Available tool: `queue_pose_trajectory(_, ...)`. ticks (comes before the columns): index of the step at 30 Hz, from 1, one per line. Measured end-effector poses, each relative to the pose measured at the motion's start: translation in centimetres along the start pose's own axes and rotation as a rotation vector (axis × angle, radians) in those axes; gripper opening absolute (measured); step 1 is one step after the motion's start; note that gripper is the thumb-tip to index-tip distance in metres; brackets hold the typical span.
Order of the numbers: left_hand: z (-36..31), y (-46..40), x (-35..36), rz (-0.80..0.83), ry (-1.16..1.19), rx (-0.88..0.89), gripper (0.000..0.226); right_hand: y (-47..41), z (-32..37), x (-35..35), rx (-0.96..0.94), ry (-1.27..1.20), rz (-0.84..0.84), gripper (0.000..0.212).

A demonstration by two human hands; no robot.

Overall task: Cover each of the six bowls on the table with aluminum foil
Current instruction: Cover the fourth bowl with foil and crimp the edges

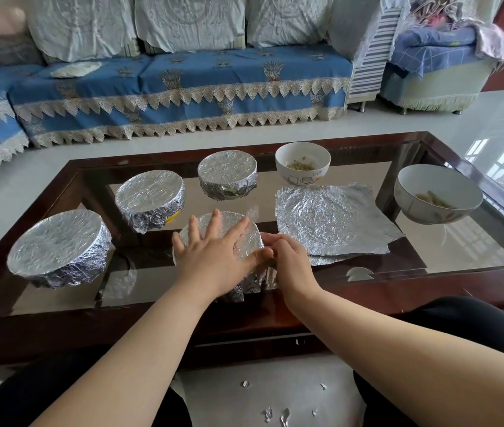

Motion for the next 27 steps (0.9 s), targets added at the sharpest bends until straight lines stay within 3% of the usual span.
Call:
queue_pose_trajectory(8,0.6,-0.3,-1.1,-0.036,-0.007,-0.012,0.069,1.0,-1.7,0.9,-0.198,0.174,-0.017,0.017)
queue_pose_trajectory(12,0.7,-0.2,-0.5,-0.089,-0.054,0.005,0.057,0.7,-1.9,1.2,-0.179,0.147,-0.051,0.009)
queue_pose_trajectory(27,0.8,-0.3,-0.4,-0.096,-0.037,0.013,0.06,0.8,-1.1,0.9,-0.052,0.031,-0.115,0.013)
Point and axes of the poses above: each hand's wrist, its own y-axis away from the middle knuckle, its own x-axis out of the palm, z = x × y, the point moved 4 cm from there along -y, towards the middle knuckle, and after that the axes turned 13 degrees about y, right-handed, at the moved point
